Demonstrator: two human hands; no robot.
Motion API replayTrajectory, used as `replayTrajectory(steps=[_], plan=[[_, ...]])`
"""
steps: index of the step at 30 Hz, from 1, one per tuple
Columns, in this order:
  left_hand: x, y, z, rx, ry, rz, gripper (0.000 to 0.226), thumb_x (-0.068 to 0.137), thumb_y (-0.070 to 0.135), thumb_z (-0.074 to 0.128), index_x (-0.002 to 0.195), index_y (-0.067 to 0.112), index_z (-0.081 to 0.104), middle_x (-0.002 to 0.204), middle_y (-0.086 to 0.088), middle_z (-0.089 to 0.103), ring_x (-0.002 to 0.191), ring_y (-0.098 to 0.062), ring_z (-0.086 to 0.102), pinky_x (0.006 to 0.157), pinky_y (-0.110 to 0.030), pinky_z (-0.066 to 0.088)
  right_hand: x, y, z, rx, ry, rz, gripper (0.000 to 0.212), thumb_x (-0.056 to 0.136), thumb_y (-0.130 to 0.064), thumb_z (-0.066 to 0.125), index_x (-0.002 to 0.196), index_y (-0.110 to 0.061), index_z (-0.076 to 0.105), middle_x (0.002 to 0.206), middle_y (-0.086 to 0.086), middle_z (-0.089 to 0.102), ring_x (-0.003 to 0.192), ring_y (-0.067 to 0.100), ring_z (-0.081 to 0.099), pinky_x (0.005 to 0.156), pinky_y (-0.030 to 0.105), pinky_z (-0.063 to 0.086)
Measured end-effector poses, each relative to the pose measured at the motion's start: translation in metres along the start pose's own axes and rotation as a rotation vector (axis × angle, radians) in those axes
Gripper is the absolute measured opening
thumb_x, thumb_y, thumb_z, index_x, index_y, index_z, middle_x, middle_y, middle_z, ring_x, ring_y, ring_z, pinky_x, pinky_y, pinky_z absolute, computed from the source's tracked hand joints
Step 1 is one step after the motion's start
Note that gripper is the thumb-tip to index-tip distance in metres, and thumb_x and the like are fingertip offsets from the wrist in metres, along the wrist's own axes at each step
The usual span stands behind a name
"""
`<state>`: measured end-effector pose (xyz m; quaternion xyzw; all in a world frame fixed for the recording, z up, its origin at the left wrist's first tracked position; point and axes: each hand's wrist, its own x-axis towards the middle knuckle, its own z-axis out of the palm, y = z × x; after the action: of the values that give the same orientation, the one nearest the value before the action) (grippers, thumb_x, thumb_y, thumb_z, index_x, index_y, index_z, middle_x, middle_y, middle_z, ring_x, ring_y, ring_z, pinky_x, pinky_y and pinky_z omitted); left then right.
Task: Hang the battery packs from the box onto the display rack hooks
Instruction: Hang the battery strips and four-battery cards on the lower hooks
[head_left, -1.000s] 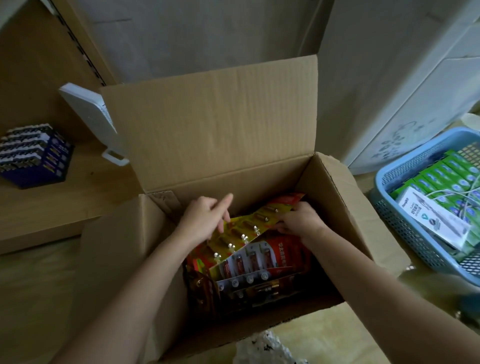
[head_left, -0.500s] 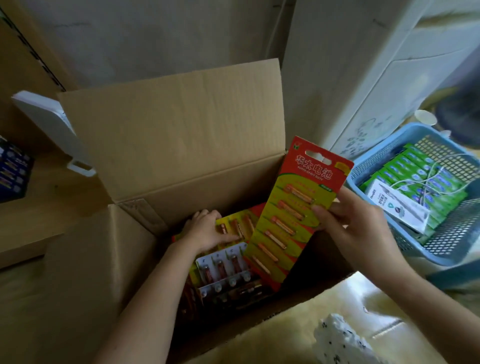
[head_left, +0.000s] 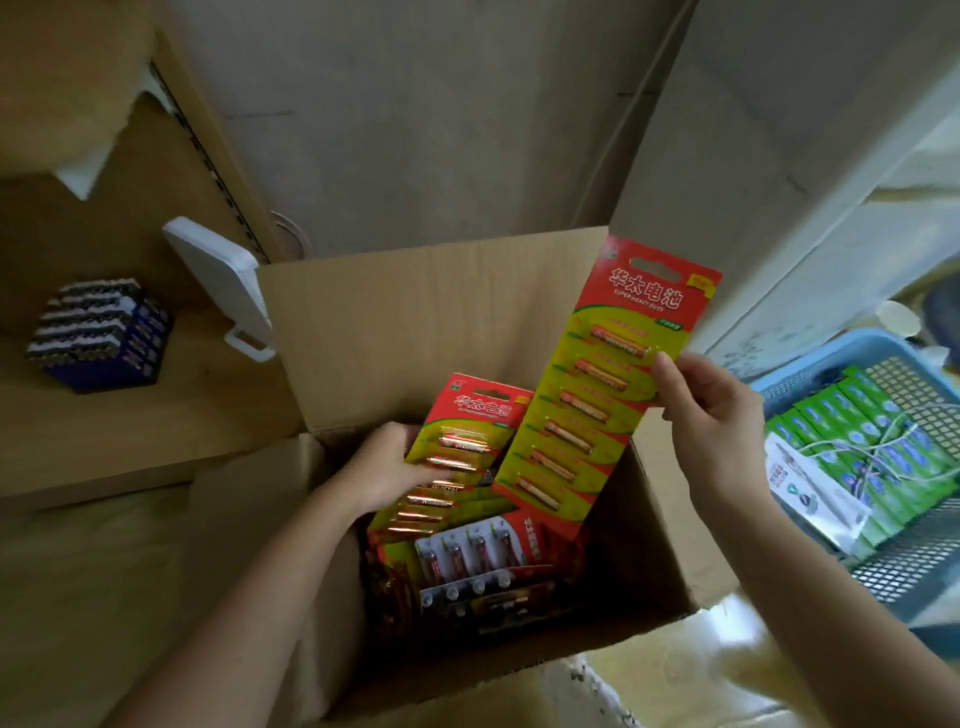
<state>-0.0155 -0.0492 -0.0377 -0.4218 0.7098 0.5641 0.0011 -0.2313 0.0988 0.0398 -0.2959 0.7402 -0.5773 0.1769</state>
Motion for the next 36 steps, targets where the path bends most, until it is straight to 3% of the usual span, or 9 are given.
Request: replayTrajectory(steps=[5,7,11,15,19,23,26,29,36], plan=[[-0.067,0.069,-0.052,-0.191,0.151,-0.057,0.022,0.070,0.005,0.078,0.073,0.025,0.067,0.059,0.019,0.069,0.059,0.006,0.065,0.066,-0.022,0.053,0.009,-0.099,0.001,0.078,-0.092,0.040,0.023,0.093,-0.015,0.052,0.073,-0.023,0.060,0.055,-0.021,0.063,0.052,-0.007,0.055,0.052,0.004,0.040],[-0.098,0.098,-0.073,-0.253,0.196,-0.081,0.019,0.074,0.007,0.075,0.075,0.024,0.067,0.060,0.019,0.069,0.060,0.006,0.065,0.061,-0.015,0.050,0.011,-0.142,0.000,0.075,-0.151,0.046,0.021,0.094,-0.015,0.051,0.076,-0.020,0.060,0.057,-0.020,0.063,0.053,-0.007,0.055,0.053,0.005,0.041],[-0.161,0.150,-0.114,-0.374,0.293,-0.079,0.016,0.078,0.007,0.071,0.082,0.022,0.066,0.066,0.019,0.071,0.065,0.005,0.067,0.061,-0.015,0.048,0.014,-0.230,0.013,0.103,-0.305,0.073,0.016,0.093,-0.025,0.051,0.092,-0.019,0.066,0.080,-0.006,0.070,0.071,0.001,0.065,0.060,0.016,0.049],[-0.218,0.189,-0.148,-0.540,0.429,-0.097,0.018,0.080,0.003,0.067,0.084,0.021,0.065,0.067,0.017,0.072,0.066,0.001,0.068,0.061,-0.015,0.047,0.008,-0.305,0.033,0.115,-0.385,0.042,0.016,0.094,-0.024,0.050,0.090,-0.022,0.066,0.087,-0.001,0.071,0.081,0.011,0.067,0.071,0.027,0.054],[-0.273,0.217,-0.181,-0.627,0.490,-0.103,0.021,0.082,0.001,0.063,0.093,0.018,0.065,0.084,0.007,0.075,0.078,-0.007,0.071,0.074,-0.028,0.051,-0.009,-0.369,0.050,0.159,-0.566,0.056,0.017,0.094,-0.021,0.049,0.087,-0.022,0.065,0.081,-0.005,0.070,0.075,0.005,0.067,0.065,0.018,0.053],[-0.309,0.229,-0.212,-0.645,0.606,-0.071,0.023,0.083,-0.002,0.060,0.097,0.015,0.063,0.084,0.007,0.075,0.077,-0.006,0.070,0.070,-0.024,0.052,-0.025,-0.416,0.079,0.181,-0.711,0.079,0.019,0.095,-0.021,0.048,0.085,-0.020,0.064,0.077,-0.007,0.069,0.071,0.005,0.065,0.061,0.016,0.050],[-0.332,0.232,-0.234,-0.648,0.662,-0.030,0.025,0.084,-0.002,0.059,0.098,0.018,0.061,0.086,0.009,0.075,0.078,-0.006,0.071,0.062,-0.016,0.053,-0.039,-0.442,0.105,0.182,-0.736,0.054,0.019,0.095,-0.022,0.048,0.084,-0.019,0.063,0.080,-0.003,0.068,0.074,0.009,0.064,0.064,0.019,0.050],[-0.347,0.227,-0.256,-0.639,0.679,0.014,0.024,0.084,0.001,0.060,0.099,0.020,0.060,0.089,0.010,0.075,0.082,-0.007,0.071,0.063,-0.017,0.054,-0.049,-0.461,0.130,0.197,-0.722,0.066,0.019,0.095,-0.024,0.047,0.089,-0.015,0.064,0.086,0.001,0.069,0.076,0.009,0.066,0.063,0.016,0.051],[-0.357,0.201,-0.320,-0.612,0.705,0.068,0.022,0.083,0.011,0.063,0.103,0.020,0.060,0.095,0.004,0.073,0.087,-0.008,0.070,0.066,-0.016,0.052,-0.073,-0.488,0.190,0.200,-0.541,0.077,0.018,0.095,-0.027,0.047,0.086,-0.021,0.062,0.085,-0.002,0.068,0.078,0.009,0.066,0.066,0.023,0.055]])
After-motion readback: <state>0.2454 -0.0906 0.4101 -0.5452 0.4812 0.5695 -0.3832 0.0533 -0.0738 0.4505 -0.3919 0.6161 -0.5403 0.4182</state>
